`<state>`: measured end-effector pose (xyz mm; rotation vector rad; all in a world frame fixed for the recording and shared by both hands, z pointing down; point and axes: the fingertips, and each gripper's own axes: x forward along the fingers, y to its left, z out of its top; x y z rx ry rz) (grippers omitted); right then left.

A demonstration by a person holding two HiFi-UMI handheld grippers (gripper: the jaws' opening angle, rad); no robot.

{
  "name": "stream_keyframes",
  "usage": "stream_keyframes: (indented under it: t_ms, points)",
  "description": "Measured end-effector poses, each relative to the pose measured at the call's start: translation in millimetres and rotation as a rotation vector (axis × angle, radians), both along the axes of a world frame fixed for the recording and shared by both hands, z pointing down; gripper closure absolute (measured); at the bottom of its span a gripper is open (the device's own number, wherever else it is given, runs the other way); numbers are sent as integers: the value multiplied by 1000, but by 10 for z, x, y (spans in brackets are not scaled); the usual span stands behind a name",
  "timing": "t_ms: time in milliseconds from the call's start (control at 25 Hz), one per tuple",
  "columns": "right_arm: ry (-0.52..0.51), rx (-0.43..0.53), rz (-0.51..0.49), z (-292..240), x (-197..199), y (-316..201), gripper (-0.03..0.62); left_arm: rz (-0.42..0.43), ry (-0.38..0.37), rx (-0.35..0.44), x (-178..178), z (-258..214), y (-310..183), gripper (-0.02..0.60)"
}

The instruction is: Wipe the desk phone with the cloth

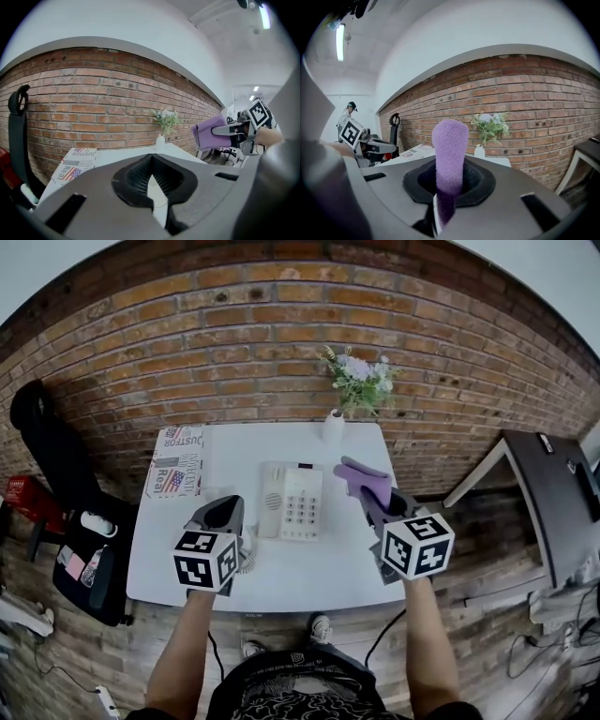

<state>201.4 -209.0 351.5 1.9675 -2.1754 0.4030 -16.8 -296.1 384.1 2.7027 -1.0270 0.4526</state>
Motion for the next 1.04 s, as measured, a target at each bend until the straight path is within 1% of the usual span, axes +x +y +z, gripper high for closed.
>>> stream_keyframes:
  t_ms: [160,480,1040]
  points:
    - [-22,34,33,-47,128,21,551,-24,3,-1,-6,-7,-27,580]
    - [-26,36,18,-37,172,-28,551,-61,10,-6,-71,-21,-55,580]
    - [-28,31,6,-8,202,-49,551,-57,13,-20,23,19,-52,580]
